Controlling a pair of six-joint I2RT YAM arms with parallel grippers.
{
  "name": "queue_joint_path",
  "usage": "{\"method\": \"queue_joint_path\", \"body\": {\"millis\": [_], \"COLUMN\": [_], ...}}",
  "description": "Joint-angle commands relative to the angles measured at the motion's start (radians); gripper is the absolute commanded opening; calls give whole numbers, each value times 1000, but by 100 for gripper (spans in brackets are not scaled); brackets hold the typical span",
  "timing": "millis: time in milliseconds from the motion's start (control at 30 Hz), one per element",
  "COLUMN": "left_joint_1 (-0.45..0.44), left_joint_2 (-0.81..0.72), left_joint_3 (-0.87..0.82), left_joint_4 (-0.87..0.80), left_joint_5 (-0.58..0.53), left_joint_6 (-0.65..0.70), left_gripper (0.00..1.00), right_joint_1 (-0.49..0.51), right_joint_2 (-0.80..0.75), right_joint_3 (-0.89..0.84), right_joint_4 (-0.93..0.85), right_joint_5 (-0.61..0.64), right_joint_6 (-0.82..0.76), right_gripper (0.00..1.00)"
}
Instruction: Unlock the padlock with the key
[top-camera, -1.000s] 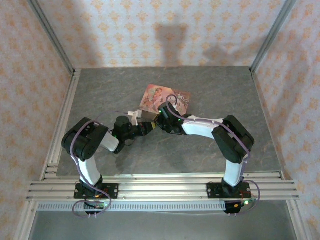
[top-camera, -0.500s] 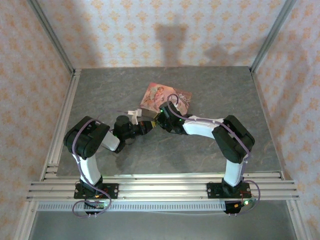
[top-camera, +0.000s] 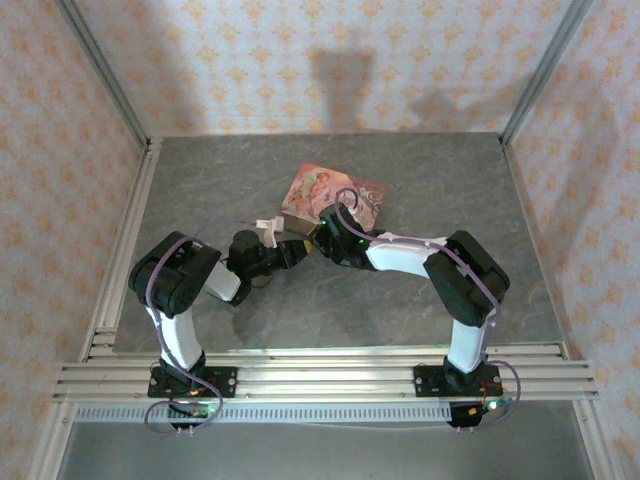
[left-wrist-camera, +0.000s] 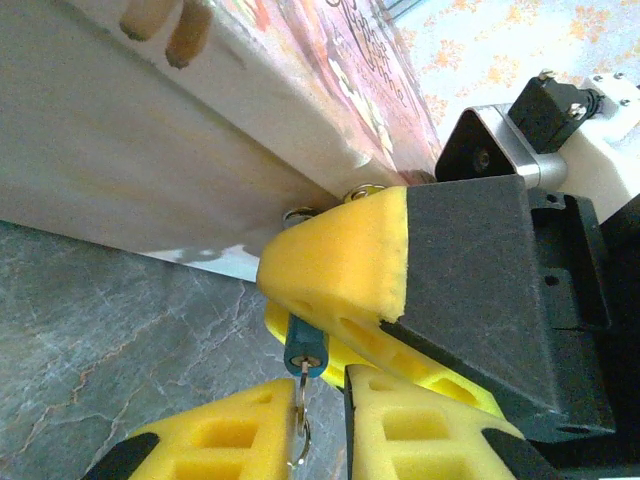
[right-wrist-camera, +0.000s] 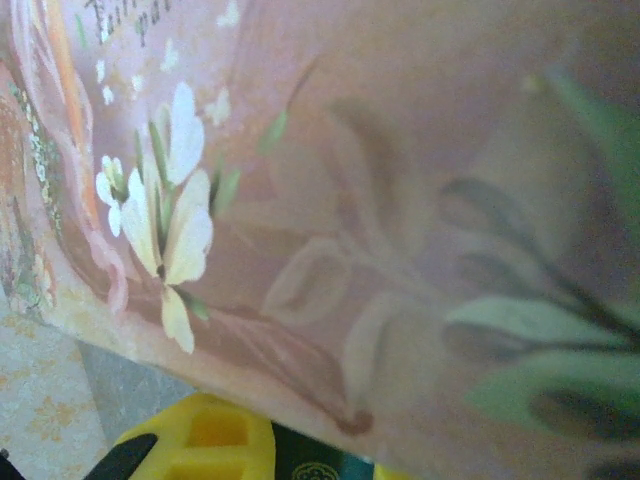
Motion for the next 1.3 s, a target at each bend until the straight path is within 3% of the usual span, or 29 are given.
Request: {"method": "queue_joint_path", "body": {"millis": [0,167,300,400,567,633,733,800,933,1267], "left_joint_1": [-25,-34,-33,-34,-31,-22,-8,0,5,5], "left_joint_2": [12,23,24,12,-30,-46,-54,-48,-21,-7], "left_joint_3": [19,14,14,13,-1,-9,-14,-13,-1,9], "left_joint_4": [60,54,52,25,-49,-62,-68,-48,-3,10], "left_joint_5": [23,23,21,14,-14,-22,-22,-11,14,33], "left_joint_6": [16,31,40,60,101,104,92,76,46,47], "left_gripper": [17,23,6,3,38,44,45,43,29,10], "right_joint_1": [7,4,4,4,0,-1,-1,-1,-2,-4], "right_joint_2": [2,-1,-6,-10,-20,-24,-28,-29,-29,-27], "right_joint_3": [-29,-25,-27,-33,-41,-42,-41,-38,-36,-38], "right_joint_4": [35,37,32,30,5,-1,-12,-20,-22,-17], "right_joint_5": [-111,-115,-122,-118,-108,-105,-102,-102,-102,-114], "right_joint_6": [135,137,137,136,120,115,106,100,94,96], "right_gripper": [0,0,0,0,0,0,0,0,0,0]}}
